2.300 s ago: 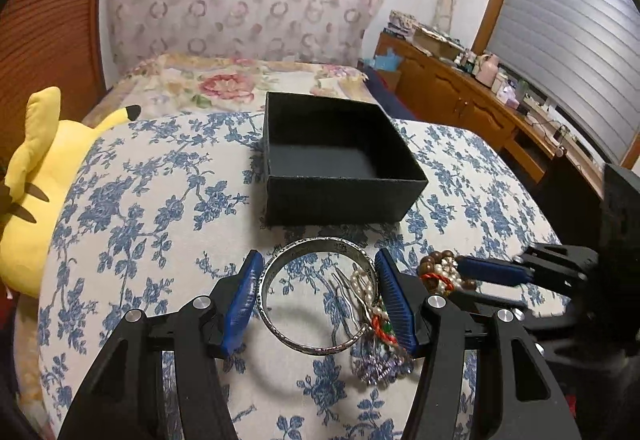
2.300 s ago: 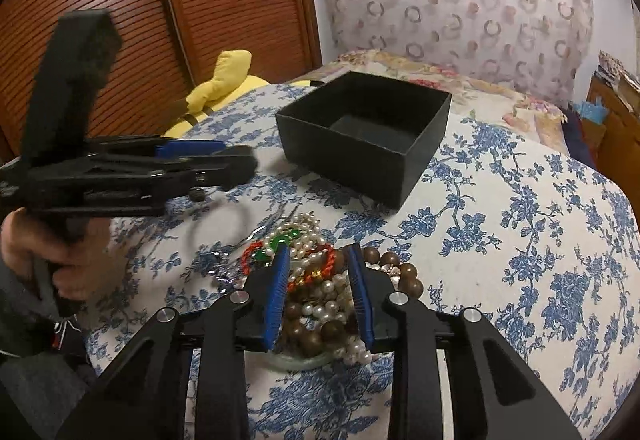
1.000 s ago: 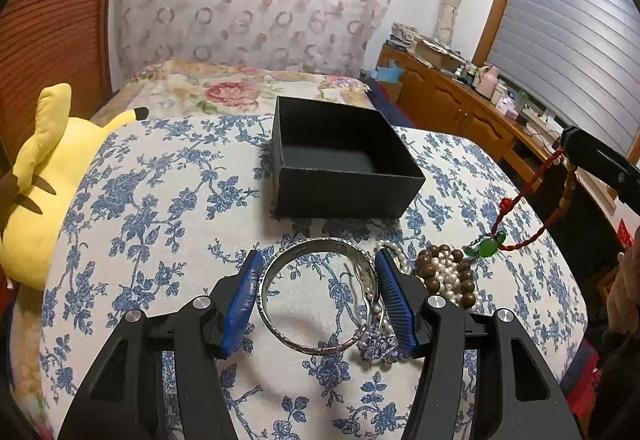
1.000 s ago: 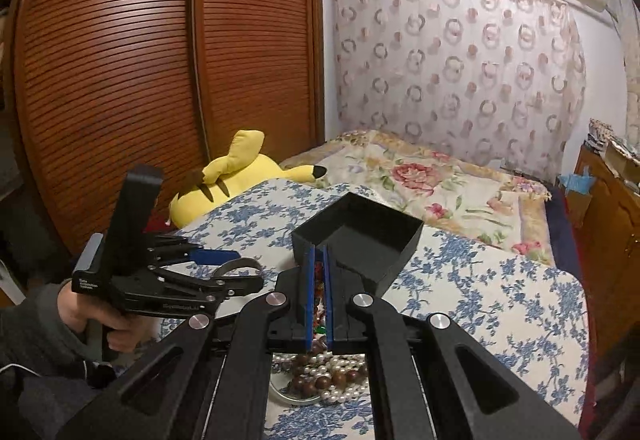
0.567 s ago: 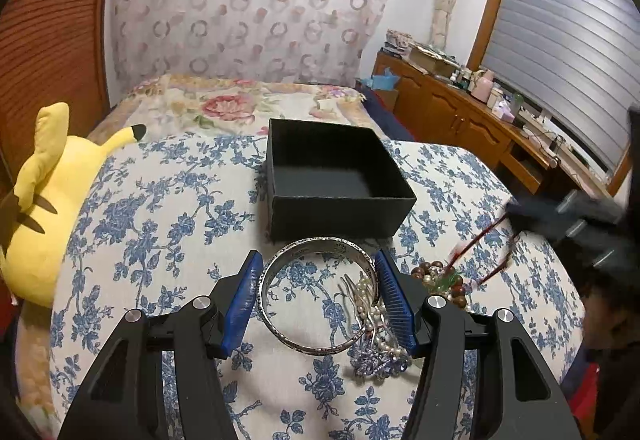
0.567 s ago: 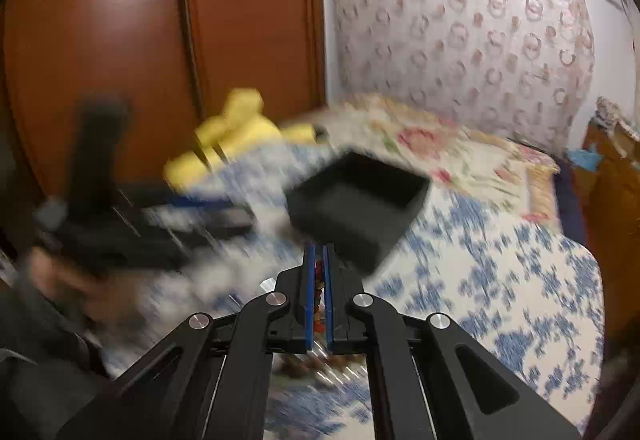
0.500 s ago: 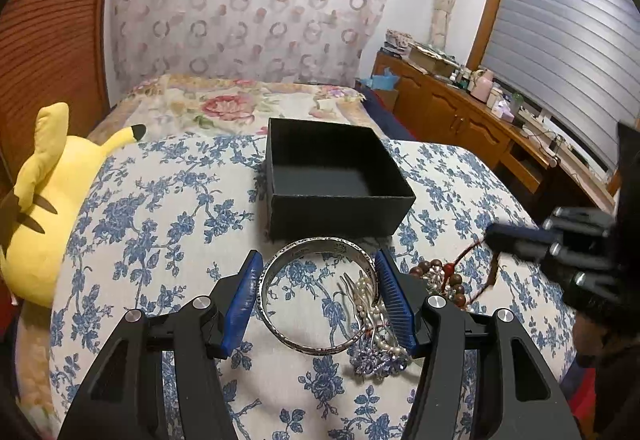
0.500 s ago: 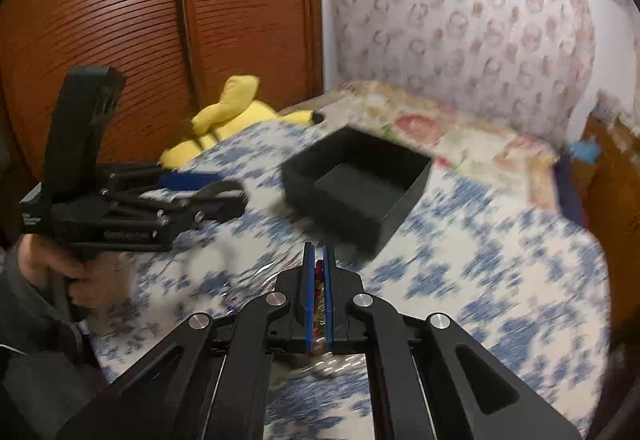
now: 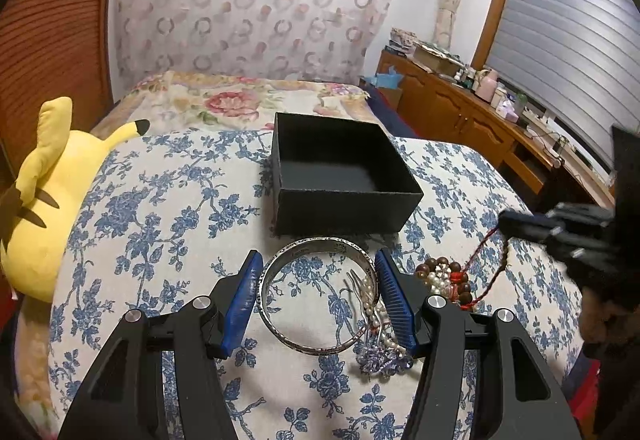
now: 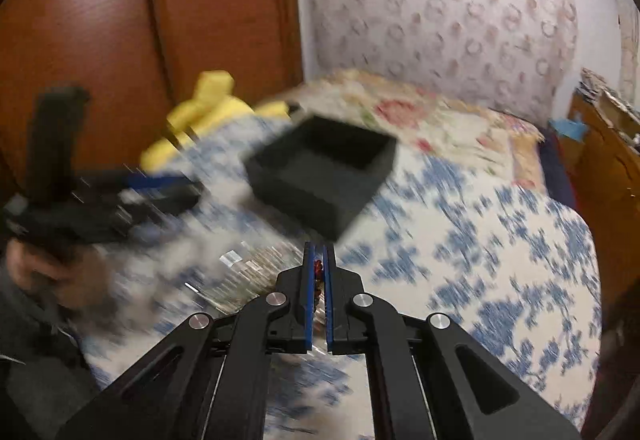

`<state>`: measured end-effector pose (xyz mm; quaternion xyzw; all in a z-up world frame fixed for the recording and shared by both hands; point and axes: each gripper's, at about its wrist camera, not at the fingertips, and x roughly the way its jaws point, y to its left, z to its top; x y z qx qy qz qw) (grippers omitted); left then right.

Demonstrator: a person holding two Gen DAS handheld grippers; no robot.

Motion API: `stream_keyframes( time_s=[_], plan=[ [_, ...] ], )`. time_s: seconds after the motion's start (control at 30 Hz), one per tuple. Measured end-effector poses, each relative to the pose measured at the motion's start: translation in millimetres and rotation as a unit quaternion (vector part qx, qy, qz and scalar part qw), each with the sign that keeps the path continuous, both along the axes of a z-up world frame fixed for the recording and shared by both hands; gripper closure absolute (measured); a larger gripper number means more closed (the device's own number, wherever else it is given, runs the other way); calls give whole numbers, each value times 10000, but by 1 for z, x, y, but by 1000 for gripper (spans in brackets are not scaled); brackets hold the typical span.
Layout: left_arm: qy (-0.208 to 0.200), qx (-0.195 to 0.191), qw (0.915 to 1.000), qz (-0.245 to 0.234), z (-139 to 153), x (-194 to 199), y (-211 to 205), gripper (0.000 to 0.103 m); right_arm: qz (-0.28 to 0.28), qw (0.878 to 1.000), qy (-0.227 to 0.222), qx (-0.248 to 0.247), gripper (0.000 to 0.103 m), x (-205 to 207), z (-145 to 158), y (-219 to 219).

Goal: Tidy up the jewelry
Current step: 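Lift the red string bracelet up from the pile with the right tool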

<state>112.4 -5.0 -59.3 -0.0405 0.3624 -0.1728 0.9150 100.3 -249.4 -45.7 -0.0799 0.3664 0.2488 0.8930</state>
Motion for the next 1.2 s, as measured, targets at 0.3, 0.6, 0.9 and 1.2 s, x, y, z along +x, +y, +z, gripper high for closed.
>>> stream_keyframes(
  time_s=[0.3,0.6,0.9,1.2],
  plan=[
    [9,19,10000,7,0,-1,0,48,130,9985,-512,127,98,-16,27,3],
    [5,8,10000,10,0,-3,-1,48,419,9933,-1047,261,98,-30,68,11],
    [119,193,9997,-45,-9,-1,-5,20,482,9935,-981,308,98,-30,69,17],
    [-82,158,9983,-549,-2,-20,-32,20,519,9935,-954,336,98,-28,70,25]
  ],
)
